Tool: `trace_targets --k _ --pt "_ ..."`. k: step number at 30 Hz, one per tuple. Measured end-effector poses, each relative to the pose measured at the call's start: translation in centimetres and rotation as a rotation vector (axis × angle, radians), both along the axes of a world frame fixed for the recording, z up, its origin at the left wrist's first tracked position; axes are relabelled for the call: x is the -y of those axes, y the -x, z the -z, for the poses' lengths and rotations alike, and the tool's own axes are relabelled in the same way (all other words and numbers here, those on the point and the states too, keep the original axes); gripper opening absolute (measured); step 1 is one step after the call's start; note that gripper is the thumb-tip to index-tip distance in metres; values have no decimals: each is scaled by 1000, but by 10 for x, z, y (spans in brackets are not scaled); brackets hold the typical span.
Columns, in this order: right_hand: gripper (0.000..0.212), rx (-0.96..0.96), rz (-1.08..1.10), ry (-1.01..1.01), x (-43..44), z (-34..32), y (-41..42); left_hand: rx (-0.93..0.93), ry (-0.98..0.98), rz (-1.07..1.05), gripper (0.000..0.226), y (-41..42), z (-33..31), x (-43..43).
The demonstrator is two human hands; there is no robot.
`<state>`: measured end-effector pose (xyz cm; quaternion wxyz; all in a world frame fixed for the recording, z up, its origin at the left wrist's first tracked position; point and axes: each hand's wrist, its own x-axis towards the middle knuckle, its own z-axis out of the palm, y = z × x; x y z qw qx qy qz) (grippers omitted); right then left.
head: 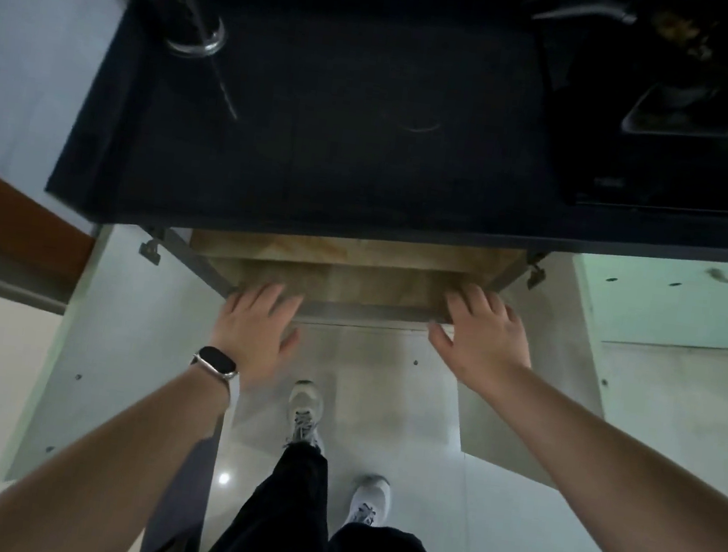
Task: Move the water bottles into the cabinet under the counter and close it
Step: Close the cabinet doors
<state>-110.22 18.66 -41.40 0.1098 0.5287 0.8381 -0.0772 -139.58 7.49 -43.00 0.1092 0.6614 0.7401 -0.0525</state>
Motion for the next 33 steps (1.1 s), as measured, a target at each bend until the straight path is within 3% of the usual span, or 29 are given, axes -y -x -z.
trace_targets --k 14,21,33 --pt "63 218 351 -9 2 23 -61 -236 139 -339 60 133 0 70" --pt "61 279 483 38 0 32 -70 -206 191 -504 62 157 4 83" --pt "65 326 548 77 -3 45 -77 -217 231 -491 57 160 13 88"
